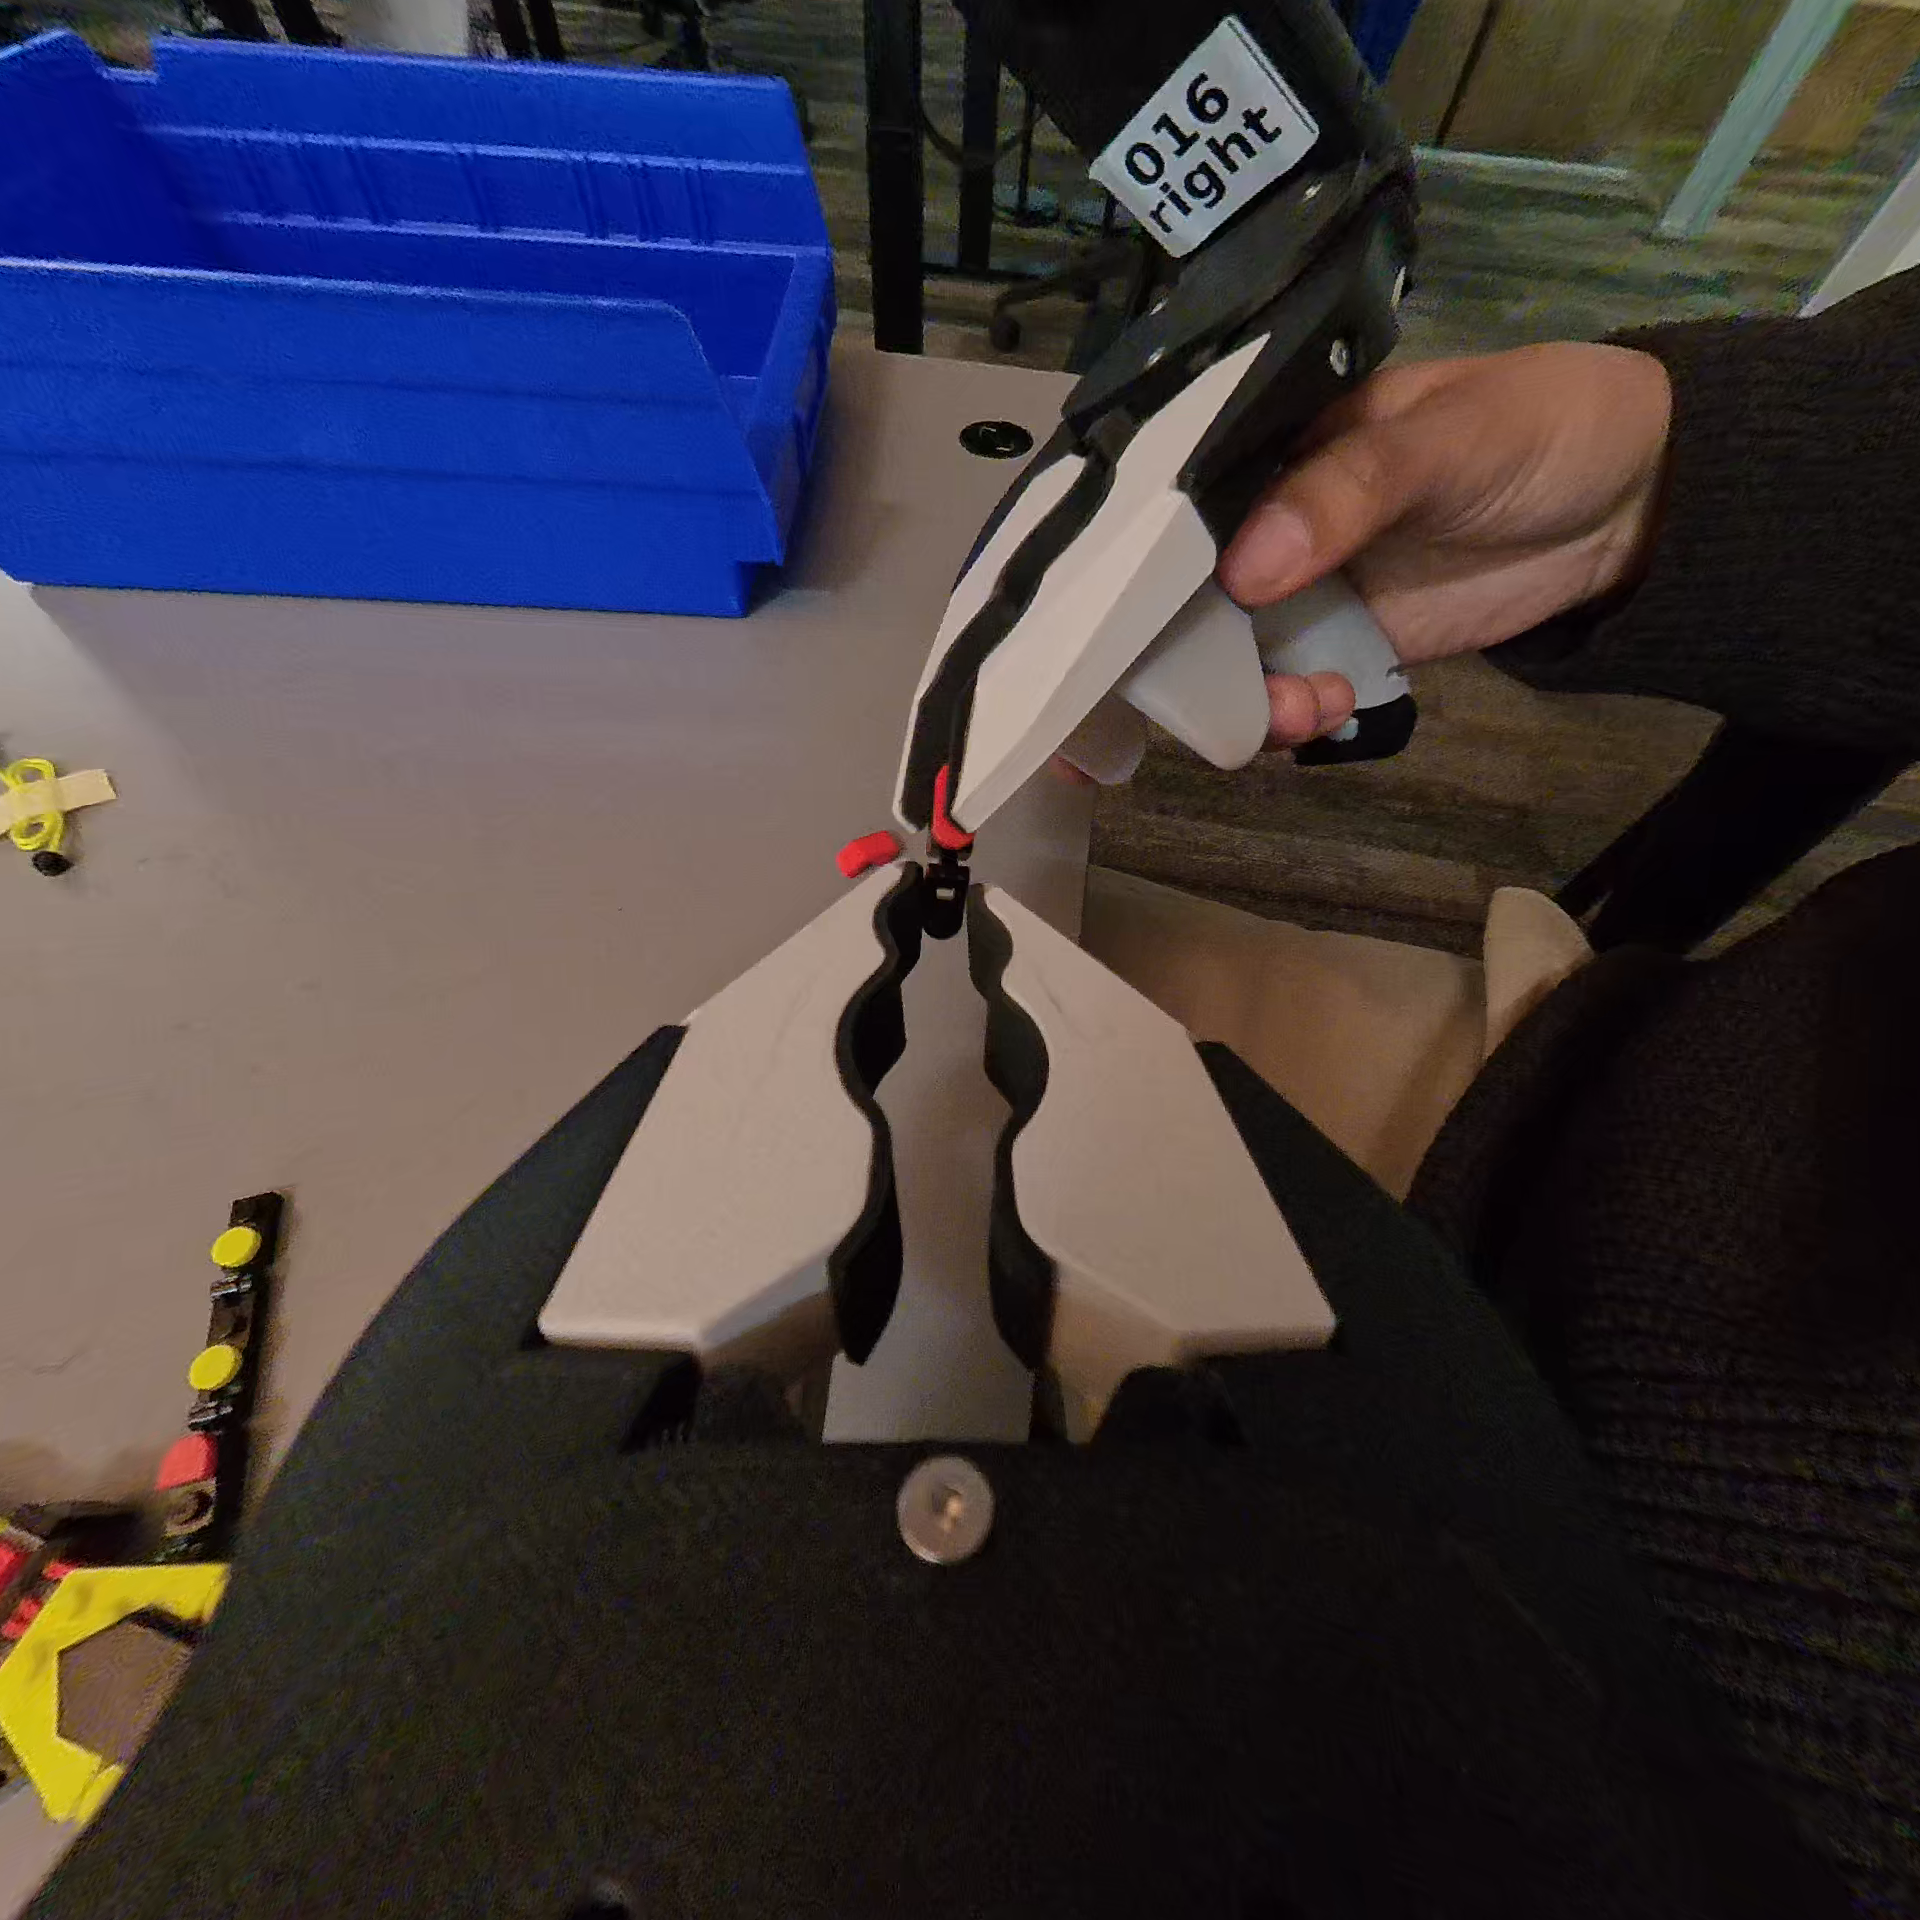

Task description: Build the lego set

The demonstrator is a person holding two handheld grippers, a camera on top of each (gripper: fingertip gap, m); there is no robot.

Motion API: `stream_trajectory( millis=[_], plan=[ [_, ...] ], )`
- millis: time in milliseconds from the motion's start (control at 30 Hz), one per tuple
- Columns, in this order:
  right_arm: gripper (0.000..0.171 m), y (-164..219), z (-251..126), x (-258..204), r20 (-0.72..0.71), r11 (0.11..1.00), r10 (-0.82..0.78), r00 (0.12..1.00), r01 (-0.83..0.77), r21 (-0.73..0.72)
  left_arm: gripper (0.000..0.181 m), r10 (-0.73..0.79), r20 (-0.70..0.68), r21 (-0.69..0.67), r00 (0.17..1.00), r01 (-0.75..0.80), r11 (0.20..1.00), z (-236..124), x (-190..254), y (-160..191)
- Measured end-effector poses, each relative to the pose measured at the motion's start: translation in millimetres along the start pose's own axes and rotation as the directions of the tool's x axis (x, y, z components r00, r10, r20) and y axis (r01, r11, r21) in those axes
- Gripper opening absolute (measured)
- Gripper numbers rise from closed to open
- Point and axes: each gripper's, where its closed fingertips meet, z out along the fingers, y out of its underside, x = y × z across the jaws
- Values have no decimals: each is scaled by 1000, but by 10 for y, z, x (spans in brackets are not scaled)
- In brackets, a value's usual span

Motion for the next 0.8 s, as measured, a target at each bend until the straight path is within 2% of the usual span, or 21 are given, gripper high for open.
stream_trajectory(
  millis=[33, 133, 200, 267, 300, 367, 533, 800],
  plan=[
    [10, -3, -14, -13, 13, 1000, 6, 1000, -6, 0, 7, -14, -11, 6, 1000, 14, 1000, 0, 10, -4],
    [10, -33, -71, -87, 77, 1000, 13, 997, -14, 5, 36, -127, -101, 22, 987, 130, 991, -14, 73, -31],
    [10, -48, -120, -151, 126, 1000, -5, 992, 5, 0, 72, -306, -237, -26, 922, 309, 951, -36, 186, -54],
    [10, -63, -158, -213, 170, 1000, -21, 985, 22, 1, 63, -474, -426, -74, 771, 492, 868, -116, 348, -168],
    [10, -63, -166, -248, 194, 1000, -21, 981, 22, -2, 51, -516, -508, -92, 690, 552, 829, -173, 414, -235],
    [10, -60, -169, -314, 238, 1000, -11, 971, 12, -3, 46, -552, -571, -113, 608, 607, 786, -220, 452, -300],
    [9, -60, -175, -299, 243, 1000, 14, 970, -13, -7, 47, -534, -564, -99, 630, 590, 801, -221, 462, -302],
    [9, -44, -179, -265, 220, 1000, 11, 975, -8, -17, 39, -535, -584, -93, 611, 604, 792, -259, 420, -317]
  ],
)
